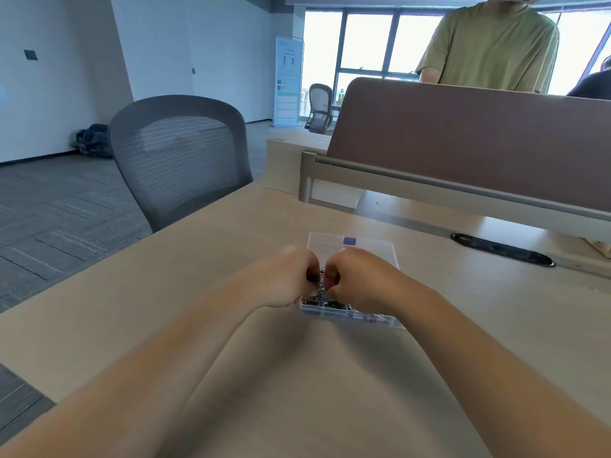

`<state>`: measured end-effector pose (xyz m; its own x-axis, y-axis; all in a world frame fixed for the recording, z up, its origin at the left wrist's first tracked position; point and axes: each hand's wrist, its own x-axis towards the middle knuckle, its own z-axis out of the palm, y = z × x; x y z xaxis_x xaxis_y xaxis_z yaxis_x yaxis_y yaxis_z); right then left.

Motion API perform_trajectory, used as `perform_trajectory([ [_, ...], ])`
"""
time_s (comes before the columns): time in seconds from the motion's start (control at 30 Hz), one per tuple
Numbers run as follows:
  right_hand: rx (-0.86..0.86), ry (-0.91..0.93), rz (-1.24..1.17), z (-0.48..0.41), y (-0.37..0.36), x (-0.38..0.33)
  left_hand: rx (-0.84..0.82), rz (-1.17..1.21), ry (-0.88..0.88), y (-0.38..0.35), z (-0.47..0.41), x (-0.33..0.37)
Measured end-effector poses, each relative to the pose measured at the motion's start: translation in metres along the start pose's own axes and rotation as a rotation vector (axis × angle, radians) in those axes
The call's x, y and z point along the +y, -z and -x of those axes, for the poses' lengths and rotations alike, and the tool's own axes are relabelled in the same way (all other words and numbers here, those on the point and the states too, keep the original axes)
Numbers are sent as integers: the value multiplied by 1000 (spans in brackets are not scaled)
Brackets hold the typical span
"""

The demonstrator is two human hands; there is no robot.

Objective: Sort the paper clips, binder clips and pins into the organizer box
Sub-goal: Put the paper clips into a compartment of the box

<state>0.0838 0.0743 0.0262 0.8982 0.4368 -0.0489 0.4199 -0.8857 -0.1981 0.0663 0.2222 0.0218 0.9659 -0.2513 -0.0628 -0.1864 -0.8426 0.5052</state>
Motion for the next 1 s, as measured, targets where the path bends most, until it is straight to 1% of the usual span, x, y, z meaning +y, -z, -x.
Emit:
perform_trajectory([
  [0.13,7,6,76,-4,-9,-1,16,-59,-9,-4,1,4],
  [0.23,10,7,88,-3,-10,0,29,-84,-10,-5,2,5],
  [0.43,16,-1,47,-1,-8,1,69,-45,-12,-7,1,-1],
  [0.67,42,13,11,1,-6,5,96,-52,-42,-5,1,-4],
  [0.9,32,-5,-25,2,-7,10,168,-106,-73,-7,-1,-7],
  [1.0,20,-6,-29,2,-8,12,173,-119,-74,-6,-1,-9],
])
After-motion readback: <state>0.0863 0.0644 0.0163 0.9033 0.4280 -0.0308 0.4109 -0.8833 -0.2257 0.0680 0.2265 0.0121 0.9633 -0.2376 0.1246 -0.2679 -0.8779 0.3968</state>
